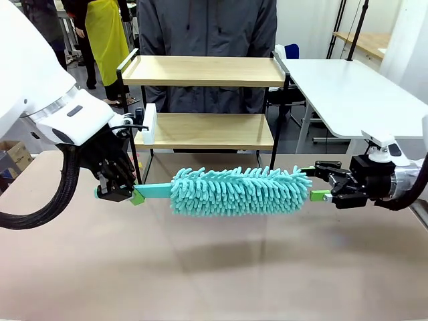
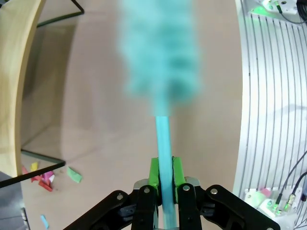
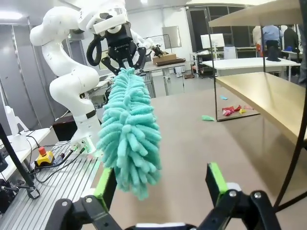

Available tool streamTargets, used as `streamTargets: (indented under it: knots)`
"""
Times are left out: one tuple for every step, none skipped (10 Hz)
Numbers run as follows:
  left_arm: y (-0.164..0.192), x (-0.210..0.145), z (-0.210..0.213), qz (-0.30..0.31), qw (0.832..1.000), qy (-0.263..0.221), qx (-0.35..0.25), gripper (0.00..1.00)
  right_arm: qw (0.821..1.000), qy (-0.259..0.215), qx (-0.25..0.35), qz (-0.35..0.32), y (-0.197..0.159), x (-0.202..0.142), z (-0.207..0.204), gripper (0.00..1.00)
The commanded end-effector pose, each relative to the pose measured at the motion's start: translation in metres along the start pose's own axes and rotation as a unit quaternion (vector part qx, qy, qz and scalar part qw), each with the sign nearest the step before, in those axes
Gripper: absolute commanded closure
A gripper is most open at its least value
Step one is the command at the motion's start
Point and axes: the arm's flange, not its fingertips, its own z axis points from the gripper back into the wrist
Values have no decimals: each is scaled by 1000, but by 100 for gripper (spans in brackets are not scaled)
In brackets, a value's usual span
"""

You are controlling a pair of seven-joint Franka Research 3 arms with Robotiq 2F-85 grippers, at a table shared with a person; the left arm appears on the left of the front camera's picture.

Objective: Clean the shelf.
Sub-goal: Hand the Duster back to the human.

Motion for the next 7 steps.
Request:
streamTargets:
  knots:
    - [-1, 1, 4, 3, 1000, -5, 1, 87, 1000, -13, 3, 7, 4, -3, -18, 0]
    - [-1, 1, 4, 3, 1000, -5, 1, 87, 1000, -16, 9, 3, 2, -8, -27, 0]
    - [-1, 1, 4, 3, 1000, -5, 1, 87, 1000, -22, 15, 2, 1, -11, -35, 0]
    - [-1, 1, 4, 3, 1000, -5, 1, 87, 999, -30, 24, 3, 1, -13, -43, 0]
    - [-1, 1, 4, 3, 1000, -5, 1, 87, 999, -31, 38, 5, 4, -15, -54, 0]
    - [-1, 1, 4, 3, 1000, -5, 1, 87, 998, -37, 48, 11, 6, -17, -64, 0]
    - [-1, 1, 4, 3, 1000, -5, 1, 87, 997, -45, 55, 15, 7, -18, -70, 0]
